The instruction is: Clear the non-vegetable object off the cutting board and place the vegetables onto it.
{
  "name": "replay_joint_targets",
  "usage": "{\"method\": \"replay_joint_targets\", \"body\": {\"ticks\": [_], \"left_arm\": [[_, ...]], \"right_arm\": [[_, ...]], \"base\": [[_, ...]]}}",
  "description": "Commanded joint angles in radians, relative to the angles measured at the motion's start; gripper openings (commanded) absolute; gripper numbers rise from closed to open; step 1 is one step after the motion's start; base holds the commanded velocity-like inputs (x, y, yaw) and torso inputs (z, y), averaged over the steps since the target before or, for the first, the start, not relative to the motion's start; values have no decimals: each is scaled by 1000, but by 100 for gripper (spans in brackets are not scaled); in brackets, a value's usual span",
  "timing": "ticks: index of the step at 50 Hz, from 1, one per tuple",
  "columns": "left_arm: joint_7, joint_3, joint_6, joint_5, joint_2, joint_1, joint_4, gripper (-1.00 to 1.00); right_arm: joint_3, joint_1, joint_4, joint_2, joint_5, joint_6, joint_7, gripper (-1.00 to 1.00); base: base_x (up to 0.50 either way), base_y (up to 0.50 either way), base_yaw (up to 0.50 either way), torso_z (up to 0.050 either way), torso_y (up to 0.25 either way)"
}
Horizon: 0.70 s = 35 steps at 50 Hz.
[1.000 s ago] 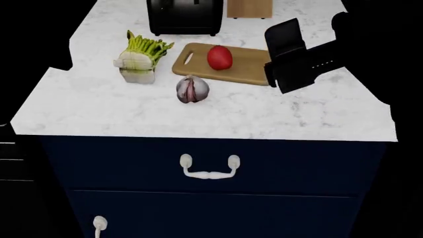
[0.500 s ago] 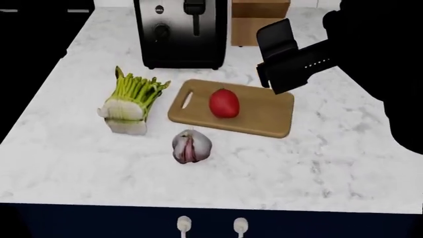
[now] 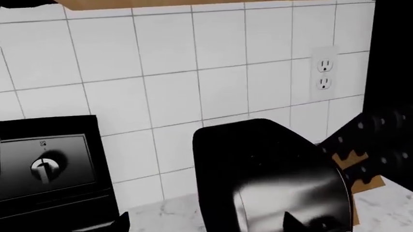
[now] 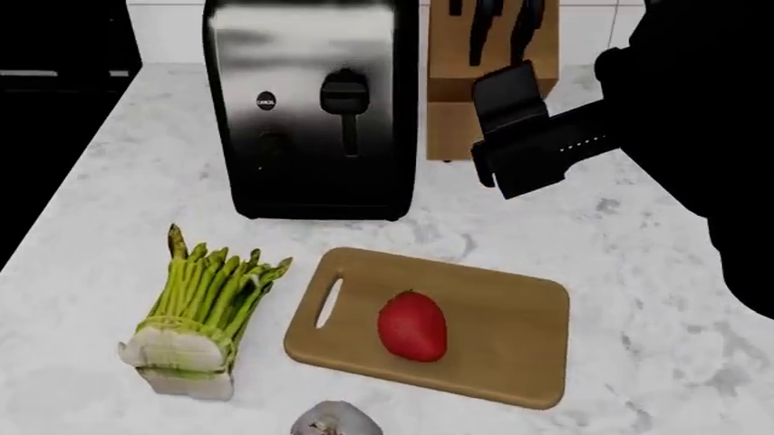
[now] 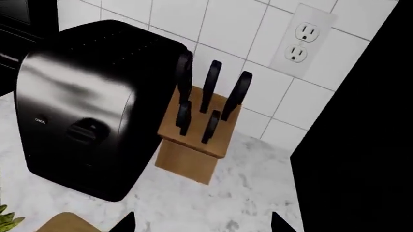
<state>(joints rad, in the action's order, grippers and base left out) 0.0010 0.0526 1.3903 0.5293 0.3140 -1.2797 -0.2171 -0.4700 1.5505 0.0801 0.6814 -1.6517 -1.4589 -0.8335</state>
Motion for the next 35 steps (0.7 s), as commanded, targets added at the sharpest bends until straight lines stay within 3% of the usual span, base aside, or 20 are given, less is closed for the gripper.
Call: {"method": "replay_joint_targets", "body": {"ticks": [1,8,24,35], "left_arm": [[-5,-13,20,20,4,5,-26,100],[-13,-26,41,33,5,-2,-43,100],[-20,-27,38,44,11,2,-46,100],[-17,-13,7,41,17,25,-29,100]], "right_arm": [[-10,-7,20,21,-56,11,-37,100],[-12,-26,42,41,-101,26,-70,100],[-25,-27,64,68,-175,45,-107,100],[-78,-90,62,98,-452,140,-236,100]], "base": [[500,0,0,0,0],[451,0,0,0,1],[30,0,0,0,1],[0,0,0,0,0]]}}
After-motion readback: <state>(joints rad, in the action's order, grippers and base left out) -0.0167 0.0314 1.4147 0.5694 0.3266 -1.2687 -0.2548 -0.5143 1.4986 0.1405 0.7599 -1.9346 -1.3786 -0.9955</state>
